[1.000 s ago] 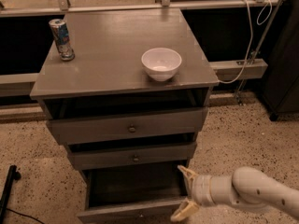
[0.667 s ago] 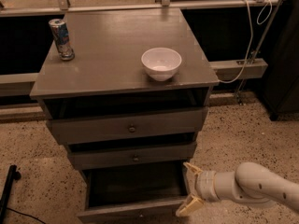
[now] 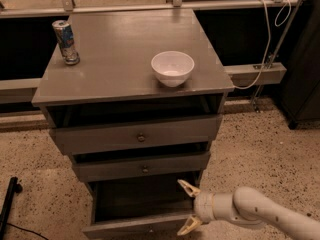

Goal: Close bottom drawer

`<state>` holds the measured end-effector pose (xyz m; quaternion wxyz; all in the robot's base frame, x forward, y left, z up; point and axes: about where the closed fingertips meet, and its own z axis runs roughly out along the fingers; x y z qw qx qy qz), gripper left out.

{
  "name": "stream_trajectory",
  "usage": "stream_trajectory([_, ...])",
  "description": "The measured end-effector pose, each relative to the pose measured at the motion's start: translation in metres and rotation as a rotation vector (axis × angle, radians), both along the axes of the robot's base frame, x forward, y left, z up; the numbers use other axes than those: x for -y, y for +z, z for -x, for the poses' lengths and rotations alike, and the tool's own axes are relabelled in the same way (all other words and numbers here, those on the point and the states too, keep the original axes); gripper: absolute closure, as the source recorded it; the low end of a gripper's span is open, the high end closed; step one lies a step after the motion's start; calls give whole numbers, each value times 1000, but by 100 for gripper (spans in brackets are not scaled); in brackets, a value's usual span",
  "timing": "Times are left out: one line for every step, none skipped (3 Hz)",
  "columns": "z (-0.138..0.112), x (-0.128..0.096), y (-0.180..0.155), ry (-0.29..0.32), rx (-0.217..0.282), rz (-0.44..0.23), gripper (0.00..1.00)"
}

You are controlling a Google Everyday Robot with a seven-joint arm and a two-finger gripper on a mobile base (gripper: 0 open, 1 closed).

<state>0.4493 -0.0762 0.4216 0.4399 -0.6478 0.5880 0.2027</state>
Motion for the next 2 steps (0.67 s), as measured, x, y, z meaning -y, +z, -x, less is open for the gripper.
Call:
stream_trajectory([16, -22, -54, 125, -5, -47, 0])
stream_trajectory([19, -26, -67, 125, -24, -46, 0])
